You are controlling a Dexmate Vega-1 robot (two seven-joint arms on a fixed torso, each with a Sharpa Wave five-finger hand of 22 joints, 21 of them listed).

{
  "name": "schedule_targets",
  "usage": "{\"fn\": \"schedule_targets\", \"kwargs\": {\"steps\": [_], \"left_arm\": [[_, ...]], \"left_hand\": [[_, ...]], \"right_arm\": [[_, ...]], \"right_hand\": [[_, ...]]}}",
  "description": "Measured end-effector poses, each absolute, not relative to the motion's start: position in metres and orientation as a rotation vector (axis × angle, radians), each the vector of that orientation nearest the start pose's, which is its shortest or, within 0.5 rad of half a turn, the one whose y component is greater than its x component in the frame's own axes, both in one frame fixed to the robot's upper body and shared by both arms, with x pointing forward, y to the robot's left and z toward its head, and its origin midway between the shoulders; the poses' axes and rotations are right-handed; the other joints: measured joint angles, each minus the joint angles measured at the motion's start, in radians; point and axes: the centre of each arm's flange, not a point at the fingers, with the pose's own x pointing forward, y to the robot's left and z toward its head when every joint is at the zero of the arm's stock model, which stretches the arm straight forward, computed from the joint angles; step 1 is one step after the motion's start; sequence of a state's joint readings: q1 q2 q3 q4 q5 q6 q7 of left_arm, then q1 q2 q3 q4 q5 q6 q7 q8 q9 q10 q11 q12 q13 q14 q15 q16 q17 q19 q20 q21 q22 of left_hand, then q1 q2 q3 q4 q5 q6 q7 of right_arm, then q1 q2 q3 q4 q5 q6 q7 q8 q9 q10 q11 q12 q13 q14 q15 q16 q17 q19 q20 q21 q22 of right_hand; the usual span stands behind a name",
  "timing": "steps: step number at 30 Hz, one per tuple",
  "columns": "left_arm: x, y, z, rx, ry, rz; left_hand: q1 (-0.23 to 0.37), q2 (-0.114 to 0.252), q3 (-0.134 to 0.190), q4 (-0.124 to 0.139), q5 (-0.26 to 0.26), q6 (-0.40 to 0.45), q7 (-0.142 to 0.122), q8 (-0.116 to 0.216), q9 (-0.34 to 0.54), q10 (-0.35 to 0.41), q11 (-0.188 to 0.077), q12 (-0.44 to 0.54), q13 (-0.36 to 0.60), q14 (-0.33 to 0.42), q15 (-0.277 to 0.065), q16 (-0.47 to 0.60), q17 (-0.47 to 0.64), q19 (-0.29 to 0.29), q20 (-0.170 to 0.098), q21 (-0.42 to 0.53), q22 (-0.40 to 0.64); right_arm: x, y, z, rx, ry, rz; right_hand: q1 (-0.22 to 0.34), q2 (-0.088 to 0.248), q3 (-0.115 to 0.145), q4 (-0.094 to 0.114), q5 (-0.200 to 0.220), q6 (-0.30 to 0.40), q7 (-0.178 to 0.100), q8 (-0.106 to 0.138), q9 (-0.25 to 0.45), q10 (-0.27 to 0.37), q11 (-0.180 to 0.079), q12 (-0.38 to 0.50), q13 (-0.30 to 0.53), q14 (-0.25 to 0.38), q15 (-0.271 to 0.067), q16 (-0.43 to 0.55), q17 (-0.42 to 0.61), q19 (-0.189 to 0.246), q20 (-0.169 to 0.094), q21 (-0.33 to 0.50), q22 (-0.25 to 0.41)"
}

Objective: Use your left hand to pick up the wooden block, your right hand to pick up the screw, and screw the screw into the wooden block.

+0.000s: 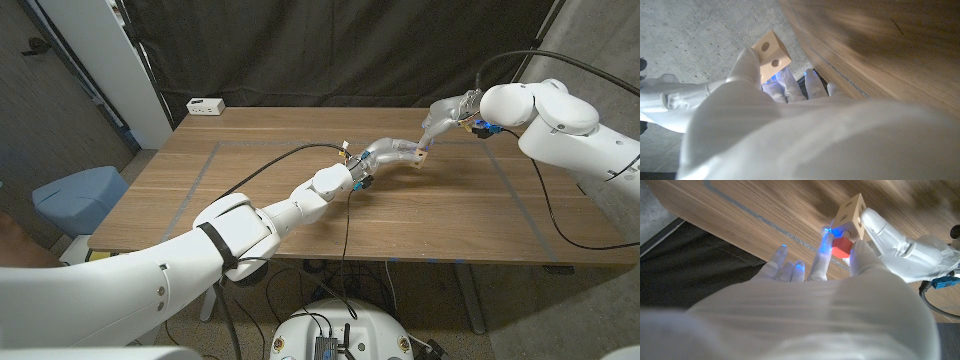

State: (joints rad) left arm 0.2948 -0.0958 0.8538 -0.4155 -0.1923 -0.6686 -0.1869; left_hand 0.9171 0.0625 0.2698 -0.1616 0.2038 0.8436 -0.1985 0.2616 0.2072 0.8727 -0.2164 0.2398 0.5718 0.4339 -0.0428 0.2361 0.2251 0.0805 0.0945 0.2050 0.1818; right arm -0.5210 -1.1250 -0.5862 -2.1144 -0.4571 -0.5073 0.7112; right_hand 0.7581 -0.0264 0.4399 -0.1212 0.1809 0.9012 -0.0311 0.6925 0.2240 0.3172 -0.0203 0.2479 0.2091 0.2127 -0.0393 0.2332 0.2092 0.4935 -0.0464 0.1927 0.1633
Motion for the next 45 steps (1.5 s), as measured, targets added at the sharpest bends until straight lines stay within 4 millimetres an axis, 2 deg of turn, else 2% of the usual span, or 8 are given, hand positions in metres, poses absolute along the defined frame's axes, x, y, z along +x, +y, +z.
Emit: {"fn": "schedule_targets", "kwargs": {"steps": [6,16,19,24,27,34,39,45], "left_arm": [[0.6685,-0.0497,0.0000,0.504,-0.719,-0.747],[0.6688,-0.0495,-0.0003,0.505,-0.717,-0.748],[0.6688,-0.0496,-0.0003,0.506,-0.717,-0.749],[0.6688,-0.0498,-0.0005,0.507,-0.716,-0.751],[0.6686,-0.0500,-0.0007,0.508,-0.715,-0.754],[0.6683,-0.0505,-0.0006,0.509,-0.716,-0.756],[0.6677,-0.0510,-0.0001,0.509,-0.719,-0.758],[0.6666,-0.0509,-0.0010,0.508,-0.725,-0.761]], "left_hand": [[0.000,0.000,0.000,0.000,0.000,0.000,0.000,-0.003,0.000,0.000,0.000,0.000,0.000,0.000,0.000,0.000,0.000,0.000,0.000,0.000,0.000],[0.000,0.000,0.000,0.000,-0.001,0.000,0.000,-0.006,0.000,0.000,0.000,-0.001,0.001,0.000,0.000,0.000,0.000,0.006,0.006,0.000,0.000],[0.000,0.000,0.000,0.000,-0.001,0.000,0.000,-0.006,0.000,0.002,-0.002,-0.001,0.001,0.000,0.000,0.000,0.000,0.006,0.006,0.000,0.000],[0.000,0.000,0.000,0.000,-0.004,0.000,0.000,-0.006,-0.001,0.004,-0.004,-0.003,0.001,0.000,0.000,0.000,0.000,0.010,0.001,0.000,0.000],[0.000,0.000,0.000,0.000,-0.002,0.000,0.000,-0.006,-0.001,0.004,-0.004,-0.005,0.001,0.000,0.000,0.000,0.000,0.010,0.001,0.000,0.000],[0.000,0.000,0.004,-0.004,0.000,0.000,0.000,-0.006,0.000,0.004,-0.004,-0.006,0.000,0.000,0.000,0.000,0.000,0.010,0.001,0.000,0.000],[0.000,0.000,0.004,-0.004,0.000,0.000,0.000,-0.006,0.000,0.004,-0.004,-0.005,0.000,0.000,0.000,0.000,0.000,0.010,0.002,0.000,0.000],[0.000,0.000,0.004,-0.004,0.000,0.000,0.000,-0.005,0.000,0.003,-0.004,-0.005,0.000,0.000,0.000,0.000,0.000,0.010,0.002,0.000,0.000]], "right_arm": [[0.5249,-0.2725,0.1374,-1.696,-0.175,0.121],[0.5244,-0.2716,0.1369,-1.706,-0.167,0.100],[0.5243,-0.2716,0.1369,-1.709,-0.164,0.093],[0.5241,-0.2708,0.1363,-1.713,-0.159,0.088],[0.5239,-0.2710,0.1359,-1.714,-0.155,0.083],[0.5227,-0.2703,0.1344,-1.719,-0.150,0.077],[0.5216,-0.2699,0.1341,-1.722,-0.149,0.073],[0.5198,-0.2696,0.1349,-1.726,-0.145,0.067]], "right_hand": [[-0.017,0.017,-0.009,0.007,0.000,0.034,0.002,0.000,-0.010,0.015,-0.004,0.000,0.000,0.011,0.001,0.003,-0.002,0.013,-0.002,0.000,0.000],[-0.043,0.032,-0.018,0.015,0.000,0.084,0.009,0.000,-0.024,0.042,-0.016,0.004,-0.005,0.033,-0.001,0.004,-0.005,0.030,-0.005,0.000,0.000],[-0.051,0.031,-0.018,0.015,-0.003,0.100,0.008,0.000,-0.025,0.048,-0.010,0.004,-0.005,0.041,0.002,0.008,-0.005,0.034,-0.002,0.000,0.000],[-0.063,0.041,-0.022,0.019,-0.004,0.130,0.014,0.000,-0.031,0.064,-0.016,0.004,-0.008,0.045,-0.002,0.008,-0.009,0.039,-0.004,0.000,0.000],[-0.075,0.036,-0.026,0.021,-0.004,0.152,0.017,0.000,-0.034,0.076,-0.014,0.004,-0.009,0.051,0.000,0.008,-0.009,0.041,-0.006,0.000,0.000],[-0.135,0.012,-0.063,0.034,-0.004,0.185,0.025,0.000,-0.043,0.089,-0.015,0.004,-0.012,0.057,-0.003,0.008,-0.009,0.048,-0.002,0.000,0.000],[-0.187,-0.008,-0.088,0.050,-0.004,0.185,0.026,-0.025,-0.043,0.095,-0.008,-0.001,-0.014,0.057,-0.003,0.003,-0.009,0.048,-0.002,0.000,0.000],[-0.215,-0.014,-0.101,0.054,-0.004,0.176,0.035,-0.035,-0.043,0.095,0.003,-0.008,-0.014,0.057,-0.003,0.003,-0.009,0.048,-0.002,-0.004,0.002]]}}
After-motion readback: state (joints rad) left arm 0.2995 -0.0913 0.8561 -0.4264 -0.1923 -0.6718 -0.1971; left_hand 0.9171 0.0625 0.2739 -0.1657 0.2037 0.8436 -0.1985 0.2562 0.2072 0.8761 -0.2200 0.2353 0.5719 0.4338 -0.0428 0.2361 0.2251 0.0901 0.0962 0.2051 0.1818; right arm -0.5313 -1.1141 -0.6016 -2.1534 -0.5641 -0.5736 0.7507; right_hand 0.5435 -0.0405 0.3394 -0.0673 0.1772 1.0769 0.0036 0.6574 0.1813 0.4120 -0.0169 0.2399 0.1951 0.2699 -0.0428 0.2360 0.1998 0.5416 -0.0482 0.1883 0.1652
